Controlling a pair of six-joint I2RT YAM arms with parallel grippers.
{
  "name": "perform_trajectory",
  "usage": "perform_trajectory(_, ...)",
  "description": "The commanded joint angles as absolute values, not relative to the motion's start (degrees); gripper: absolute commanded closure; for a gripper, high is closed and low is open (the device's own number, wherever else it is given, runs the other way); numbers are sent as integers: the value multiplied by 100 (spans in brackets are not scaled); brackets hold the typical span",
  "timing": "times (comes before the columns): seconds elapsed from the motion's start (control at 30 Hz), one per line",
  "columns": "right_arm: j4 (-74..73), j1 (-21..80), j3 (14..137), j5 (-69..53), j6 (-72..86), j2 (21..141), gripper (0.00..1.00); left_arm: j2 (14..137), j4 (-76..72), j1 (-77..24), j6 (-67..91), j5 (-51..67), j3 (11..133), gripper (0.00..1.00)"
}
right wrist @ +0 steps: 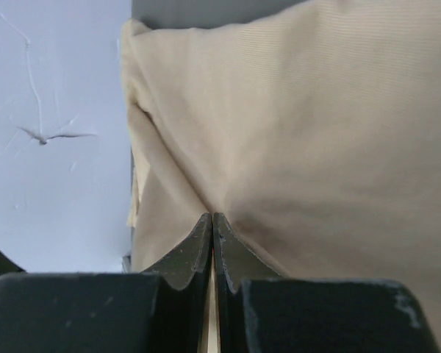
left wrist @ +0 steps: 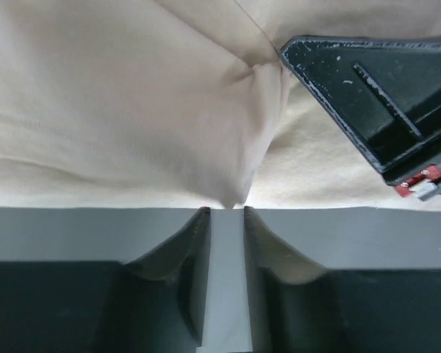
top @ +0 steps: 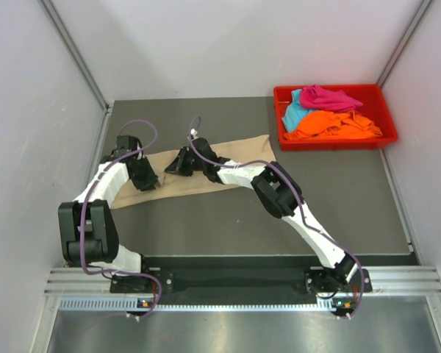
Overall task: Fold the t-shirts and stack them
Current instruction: Fold the tshirt
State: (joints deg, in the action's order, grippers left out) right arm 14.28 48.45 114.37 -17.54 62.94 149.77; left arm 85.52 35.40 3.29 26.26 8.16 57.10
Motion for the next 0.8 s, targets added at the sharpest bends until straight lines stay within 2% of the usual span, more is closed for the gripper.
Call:
perform_trajectory(0.0, 1381, 4764, 11768, -1880, 6189, 15047, 100, 8332, 3612, 386, 2479, 714, 5853, 67)
perform_trajectory(0.1, 1082, 4711, 11646, -1951, 5855, 14810, 100, 8130, 3682, 675, 2443, 309, 6064, 50)
perform_trajectory(0.2, 626, 4667, 11558, -1995, 5416, 14450, 97, 8314, 3613, 1062, 2382, 255, 6249, 49)
perform_trajectory(0.3, 124, 4614, 11662, -2074, 4994, 14160, 87, 8639, 3384, 1387, 2216, 299, 6372, 49)
perform_trajectory(0.33, 45, 4606, 11698, -2118, 4888, 14098, 74, 8753, 3349, 1458, 2171, 273, 6442, 49)
perform_trajectory(0.5, -624, 4597, 12023, -2381, 4386, 13940, 43, 9702, 3340, 1783, 1733, 351, 7127, 50)
perform_trajectory(0.63, -519, 4614, 11988, -2767, 4395, 13948, 34, 10238, 3261, 1907, 1442, 475, 7514, 50)
perform_trajectory(0.77, -326, 4614, 12014, -3058, 4500, 14080, 34, 10520, 3191, 1960, 1266, 458, 7760, 50)
